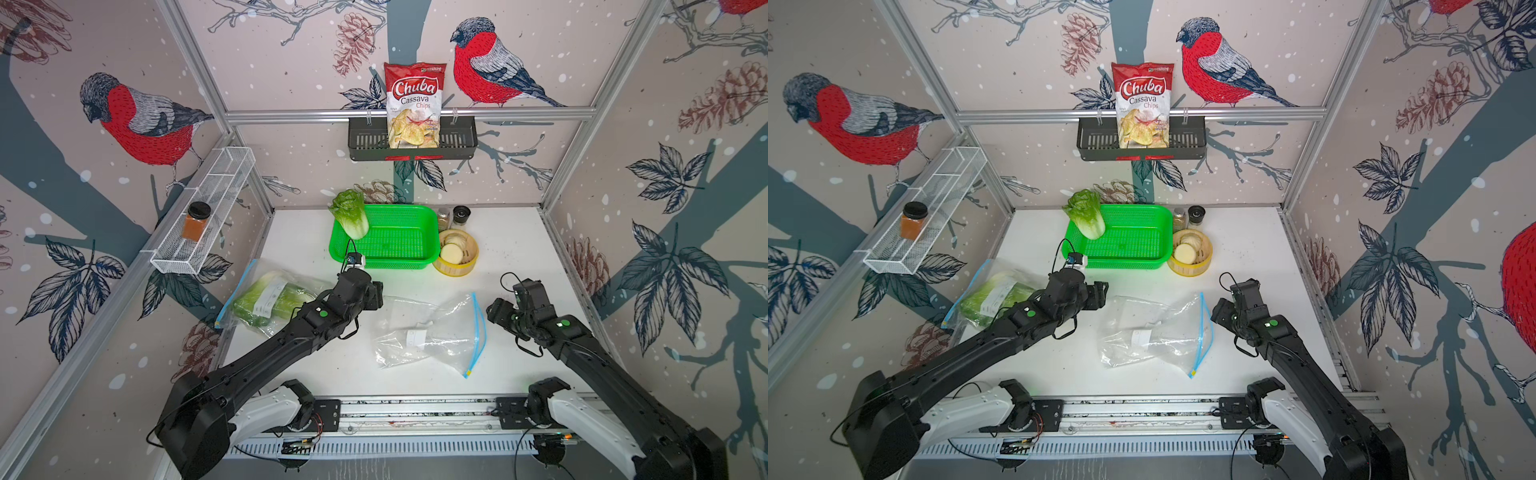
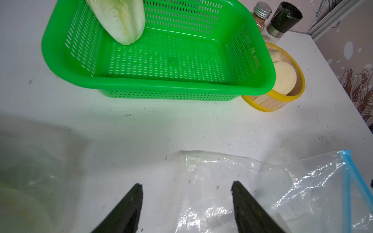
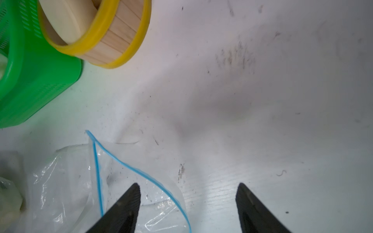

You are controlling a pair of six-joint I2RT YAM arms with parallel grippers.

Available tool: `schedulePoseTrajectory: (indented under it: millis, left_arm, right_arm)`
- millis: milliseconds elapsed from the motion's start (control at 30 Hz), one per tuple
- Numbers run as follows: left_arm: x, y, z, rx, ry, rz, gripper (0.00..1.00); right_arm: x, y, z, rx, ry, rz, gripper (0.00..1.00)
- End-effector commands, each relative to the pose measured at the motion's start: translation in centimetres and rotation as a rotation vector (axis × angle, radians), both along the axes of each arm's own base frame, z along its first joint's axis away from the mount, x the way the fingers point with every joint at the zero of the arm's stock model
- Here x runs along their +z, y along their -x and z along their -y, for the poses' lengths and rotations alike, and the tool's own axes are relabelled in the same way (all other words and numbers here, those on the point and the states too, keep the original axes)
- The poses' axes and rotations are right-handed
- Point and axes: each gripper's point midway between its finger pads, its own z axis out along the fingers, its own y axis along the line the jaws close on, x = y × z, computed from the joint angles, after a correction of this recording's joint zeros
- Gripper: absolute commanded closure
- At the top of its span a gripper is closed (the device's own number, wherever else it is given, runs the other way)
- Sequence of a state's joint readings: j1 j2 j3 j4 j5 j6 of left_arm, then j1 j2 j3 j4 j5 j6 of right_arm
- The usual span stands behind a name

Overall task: Put the chinese cabbages into a zipper bag and zip it
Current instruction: Pick up the zipper food storage bag at the center of the board.

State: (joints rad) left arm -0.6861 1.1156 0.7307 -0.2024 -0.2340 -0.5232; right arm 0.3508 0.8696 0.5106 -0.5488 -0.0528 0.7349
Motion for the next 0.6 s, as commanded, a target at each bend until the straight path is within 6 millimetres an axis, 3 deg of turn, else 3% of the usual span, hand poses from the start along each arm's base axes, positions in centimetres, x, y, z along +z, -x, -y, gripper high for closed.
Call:
schedulePoseTrajectory:
  millis: [0, 167, 367, 567]
  left_arm:
    - [1.2, -0.7, 1.5, -0.021, 0.070, 0.048, 0.30]
    - [0.9, -0.5, 1.3, -0.027, 0.069, 0.056, 0.30]
    - [1.2, -0.3, 0.4, 0.002, 0.067, 0.083, 0.29]
    - [2.0, -0.4, -0.8, 0.046, 0.042, 0.114, 0.29]
  right_arm:
    - [-0.9, 0.3, -1.9, 0.033, -0.111, -0.025, 0.30]
    - [-2.4, 0.8, -3.6, 0.099, -0.168, -0.051, 0.37]
    - [-2.5, 0.3, -6.5, 0.194, -0.227, -0.022, 0.60]
    - [-0.4, -0.8, -11.9, 0.299, -0.300, 0.035, 0.87]
